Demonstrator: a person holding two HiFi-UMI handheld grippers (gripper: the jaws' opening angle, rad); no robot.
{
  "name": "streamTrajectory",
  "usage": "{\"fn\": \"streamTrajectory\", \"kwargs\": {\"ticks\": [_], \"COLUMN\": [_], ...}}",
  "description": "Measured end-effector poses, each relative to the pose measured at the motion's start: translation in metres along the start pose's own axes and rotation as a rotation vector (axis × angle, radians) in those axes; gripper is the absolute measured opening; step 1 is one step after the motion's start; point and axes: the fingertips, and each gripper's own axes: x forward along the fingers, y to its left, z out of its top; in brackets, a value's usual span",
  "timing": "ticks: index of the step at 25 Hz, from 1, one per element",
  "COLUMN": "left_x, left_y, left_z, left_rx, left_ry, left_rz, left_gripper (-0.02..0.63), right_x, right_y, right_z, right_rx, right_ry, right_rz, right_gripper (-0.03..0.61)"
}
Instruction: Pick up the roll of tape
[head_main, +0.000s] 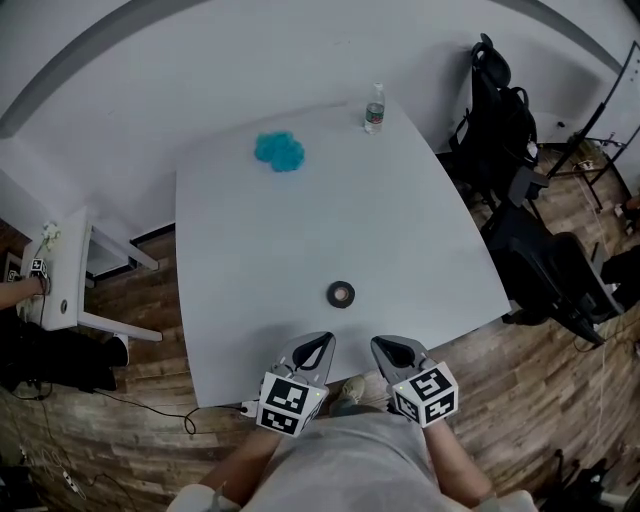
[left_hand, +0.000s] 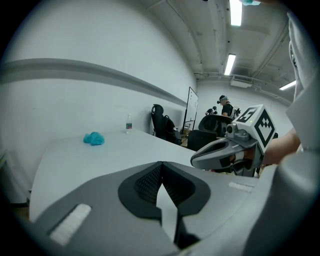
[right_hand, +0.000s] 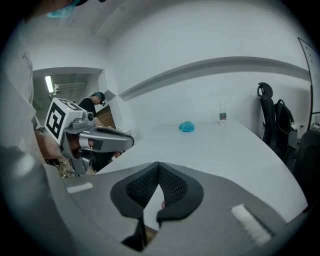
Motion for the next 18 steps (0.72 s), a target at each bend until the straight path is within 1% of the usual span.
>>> {"fn": "streamTrajectory", "kwargs": {"ticks": [4, 10, 18], "left_x": [0.004, 0.006, 0.012], "left_y": [-0.001, 0.003, 0.015], "left_z": [0.002, 0.007, 0.010], "left_rx": [-0.006, 0.008, 0.019], "left_ry": [0.013, 0.030, 0.045], "left_rz": [0.010, 0.007, -0.026], "left_gripper": [0.018, 0.018, 0.018], "right_x": [0.000, 0.001, 0.011], "right_y": [-0.011, -0.017, -0.019], "right_z": [0.004, 0.008, 0.013], "right_rx": [-0.002, 0.020, 0.041], "right_ry": [-0.001, -0.004, -0.004], "right_rz": [0.001, -0.015, -0.045], "right_gripper": [0.006, 0.006, 0.006]}}
